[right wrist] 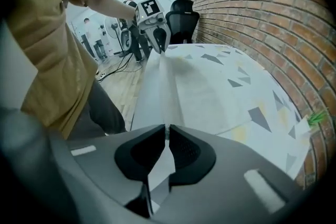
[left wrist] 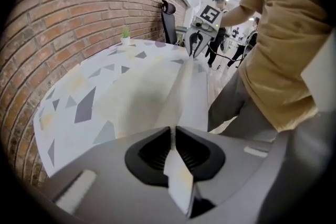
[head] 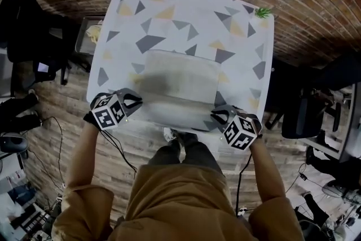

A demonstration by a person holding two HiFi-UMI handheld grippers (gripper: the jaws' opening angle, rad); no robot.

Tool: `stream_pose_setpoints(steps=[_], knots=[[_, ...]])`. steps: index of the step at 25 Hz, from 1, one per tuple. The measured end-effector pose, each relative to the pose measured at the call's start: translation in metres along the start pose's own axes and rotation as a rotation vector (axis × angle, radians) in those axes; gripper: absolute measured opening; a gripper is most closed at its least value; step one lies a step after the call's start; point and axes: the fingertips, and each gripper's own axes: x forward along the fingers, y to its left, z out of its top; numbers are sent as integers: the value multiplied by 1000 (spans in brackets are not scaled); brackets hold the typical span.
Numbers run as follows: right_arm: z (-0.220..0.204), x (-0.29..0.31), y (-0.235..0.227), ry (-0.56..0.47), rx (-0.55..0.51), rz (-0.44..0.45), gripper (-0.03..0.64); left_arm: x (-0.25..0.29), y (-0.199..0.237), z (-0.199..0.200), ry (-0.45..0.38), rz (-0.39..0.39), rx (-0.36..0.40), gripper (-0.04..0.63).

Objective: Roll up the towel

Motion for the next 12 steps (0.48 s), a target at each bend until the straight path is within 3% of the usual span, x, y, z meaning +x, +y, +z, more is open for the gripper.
stream_pose_setpoints(steps=[5,12], knots=[[3,3,-33,12,46,43,27,6,30,4,12,-100,-80,91],[3,9,-58,39,103,97,28,21,68,8,69,-161,-105,91]])
